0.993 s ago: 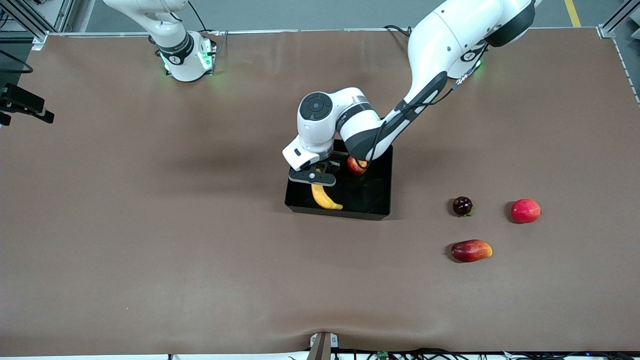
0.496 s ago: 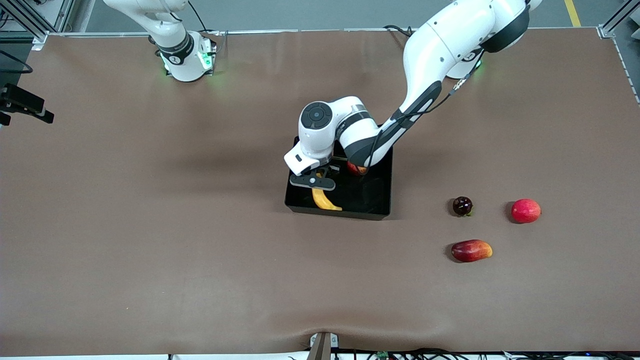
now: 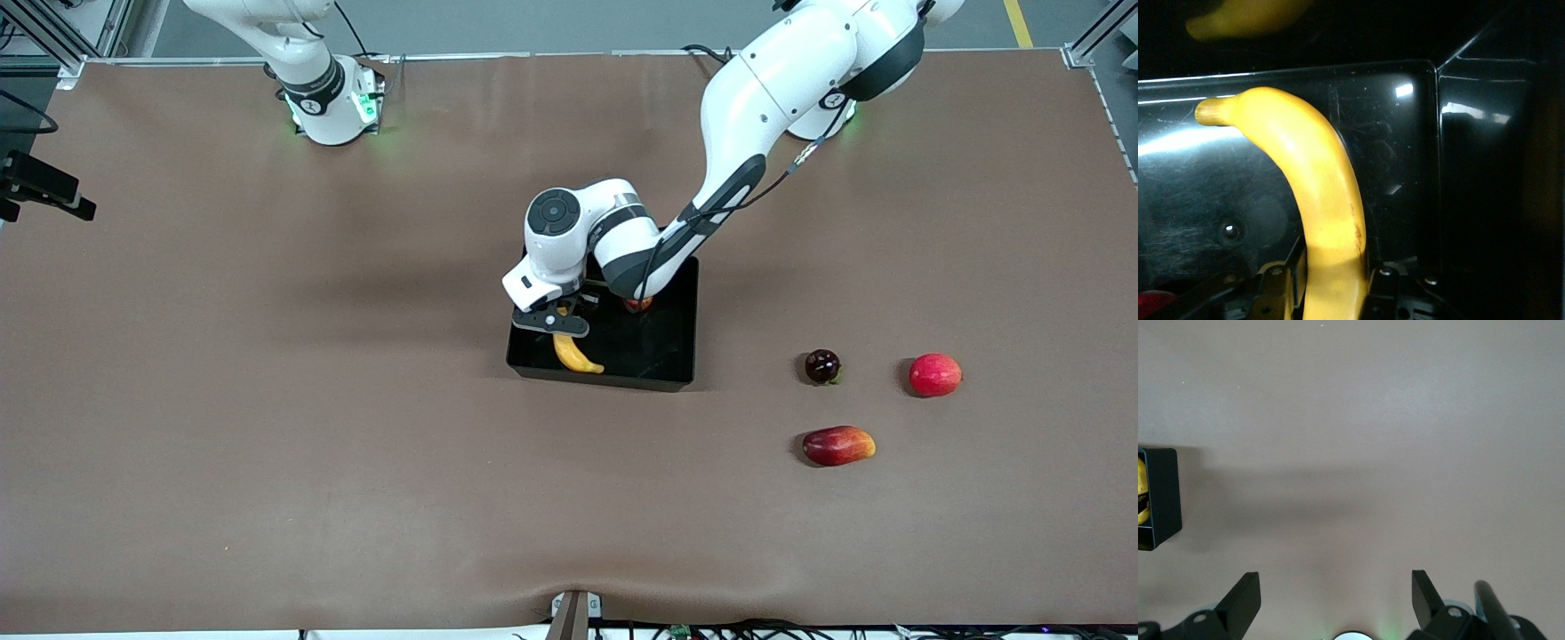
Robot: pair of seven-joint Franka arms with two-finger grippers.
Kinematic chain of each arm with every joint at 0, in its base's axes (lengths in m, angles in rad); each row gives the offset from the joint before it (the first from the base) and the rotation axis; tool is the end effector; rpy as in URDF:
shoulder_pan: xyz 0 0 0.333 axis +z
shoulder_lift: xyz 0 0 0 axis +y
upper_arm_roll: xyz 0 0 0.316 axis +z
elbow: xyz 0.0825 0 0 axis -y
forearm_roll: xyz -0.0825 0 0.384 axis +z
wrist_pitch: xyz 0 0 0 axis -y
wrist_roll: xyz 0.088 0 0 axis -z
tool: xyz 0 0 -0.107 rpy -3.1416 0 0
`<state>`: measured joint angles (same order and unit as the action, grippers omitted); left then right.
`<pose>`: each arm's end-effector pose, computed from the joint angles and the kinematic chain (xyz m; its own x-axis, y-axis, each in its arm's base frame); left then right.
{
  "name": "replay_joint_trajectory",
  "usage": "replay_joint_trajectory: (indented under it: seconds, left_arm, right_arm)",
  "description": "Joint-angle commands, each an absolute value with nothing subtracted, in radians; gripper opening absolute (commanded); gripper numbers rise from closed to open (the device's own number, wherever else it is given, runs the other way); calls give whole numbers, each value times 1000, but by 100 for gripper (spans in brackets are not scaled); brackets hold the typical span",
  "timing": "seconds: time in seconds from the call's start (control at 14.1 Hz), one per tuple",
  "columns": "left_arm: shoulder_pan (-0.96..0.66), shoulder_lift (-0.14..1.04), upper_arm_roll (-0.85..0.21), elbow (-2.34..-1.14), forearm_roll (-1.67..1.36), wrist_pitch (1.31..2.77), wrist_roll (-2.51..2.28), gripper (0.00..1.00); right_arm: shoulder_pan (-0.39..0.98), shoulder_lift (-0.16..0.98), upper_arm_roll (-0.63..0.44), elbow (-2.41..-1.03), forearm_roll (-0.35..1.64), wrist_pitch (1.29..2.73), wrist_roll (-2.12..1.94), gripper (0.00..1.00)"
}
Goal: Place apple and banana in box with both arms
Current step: 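Lower the banana into the box and open the left gripper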
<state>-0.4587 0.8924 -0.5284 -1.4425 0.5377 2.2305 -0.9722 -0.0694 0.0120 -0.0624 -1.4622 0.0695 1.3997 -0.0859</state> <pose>0.4714 -0.5495 0.2050 0.9847 -0.1697 0.0396 -0.1703 -0.9853 0.0125 0.5367 -0.0625 0.6542 0.9971 -0.0340 -0.0679 -0.0391 -0.9965 -0.0745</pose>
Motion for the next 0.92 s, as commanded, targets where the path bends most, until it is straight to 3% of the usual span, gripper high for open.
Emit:
replay_joint_trajectory:
  seconds: [0.0, 0.21, 0.43, 0.57, 0.85]
  left_arm:
    - [-465, 888, -520, -1425, 531, 2237, -1034, 100]
    - [-428, 815, -526, -1424, 517, 2180, -1032, 100]
    - [-330, 654, -532, -1424, 448, 2024, -1017, 100]
    - [-272, 554, -531, -1427, 430, 1994, -950, 100]
    - [-149, 421, -532, -1424, 309, 1838, -855, 100]
  right_arm:
    - [-89, 8, -48, -1465, 69, 1394, -69, 100]
    - [-90, 8, -48, -1465, 69, 1394, -69, 100]
    - [-91, 8, -48, -1465, 69, 1394, -71, 100]
    - [-91, 8, -49, -1465, 69, 1393, -69, 100]
    - [-89, 8, -49, -1465, 69, 1393, -69, 100]
